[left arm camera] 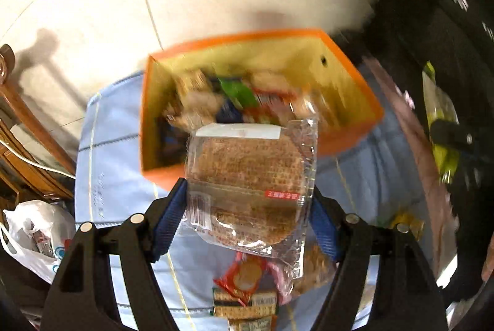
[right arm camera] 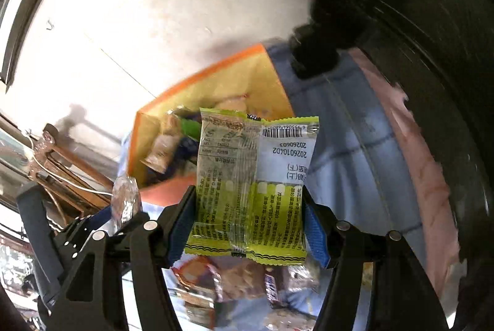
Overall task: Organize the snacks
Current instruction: 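Drop both held packets into the orange box, opening both tools, then grasp a red round biscuit packet with left tool while right tool grasps a yellow bread packet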
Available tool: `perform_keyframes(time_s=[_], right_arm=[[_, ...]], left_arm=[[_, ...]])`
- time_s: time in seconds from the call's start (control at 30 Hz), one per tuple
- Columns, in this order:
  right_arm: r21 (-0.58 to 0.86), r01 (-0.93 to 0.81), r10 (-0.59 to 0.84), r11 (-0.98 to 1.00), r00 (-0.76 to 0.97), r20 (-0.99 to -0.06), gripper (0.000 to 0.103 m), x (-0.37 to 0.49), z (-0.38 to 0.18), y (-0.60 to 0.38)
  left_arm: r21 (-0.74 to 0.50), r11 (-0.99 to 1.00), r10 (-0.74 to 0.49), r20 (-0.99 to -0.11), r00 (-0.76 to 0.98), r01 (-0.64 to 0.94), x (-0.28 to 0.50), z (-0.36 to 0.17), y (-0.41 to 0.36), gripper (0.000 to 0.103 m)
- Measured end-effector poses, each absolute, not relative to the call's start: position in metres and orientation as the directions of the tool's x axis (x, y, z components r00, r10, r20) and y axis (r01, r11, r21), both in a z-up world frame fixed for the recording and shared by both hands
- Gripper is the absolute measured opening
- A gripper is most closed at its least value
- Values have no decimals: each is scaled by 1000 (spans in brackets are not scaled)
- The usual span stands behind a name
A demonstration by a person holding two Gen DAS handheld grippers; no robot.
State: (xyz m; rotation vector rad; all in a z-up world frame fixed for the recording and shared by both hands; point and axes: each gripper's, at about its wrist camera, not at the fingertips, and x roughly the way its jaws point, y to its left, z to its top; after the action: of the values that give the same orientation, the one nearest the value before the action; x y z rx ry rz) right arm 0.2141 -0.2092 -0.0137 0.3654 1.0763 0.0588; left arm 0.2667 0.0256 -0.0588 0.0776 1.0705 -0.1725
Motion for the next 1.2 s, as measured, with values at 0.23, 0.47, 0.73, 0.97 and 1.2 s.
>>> perform_keyframes(time_s=[0.23, 0.47, 0.73, 0.97, 1.2], right_arm=[[234, 71, 184, 970, 419, -889, 64, 298, -2, -186], [271, 17, 238, 963, 424, -874, 64, 297, 2, -174], [276, 8, 252, 961, 384, -888, 64, 308, -12, -162], [171, -22, 169, 985, 323, -931, 99, 339, -44, -139], [173, -7, 168, 985, 292, -942, 99, 255, -53, -172]], left_arm=[[-13, 990, -85, -855, 512, 142, 333, -22, 43, 41], [-52, 987, -117, -886, 449, 154, 330, -53, 52, 32], [-71, 992, -111, -898, 425, 109, 327, -64, 71, 32], [41, 998, 17, -887, 462, 42, 331, -69, 78, 96], [82, 996, 53, -881, 470, 42, 284, -83, 92, 99]])
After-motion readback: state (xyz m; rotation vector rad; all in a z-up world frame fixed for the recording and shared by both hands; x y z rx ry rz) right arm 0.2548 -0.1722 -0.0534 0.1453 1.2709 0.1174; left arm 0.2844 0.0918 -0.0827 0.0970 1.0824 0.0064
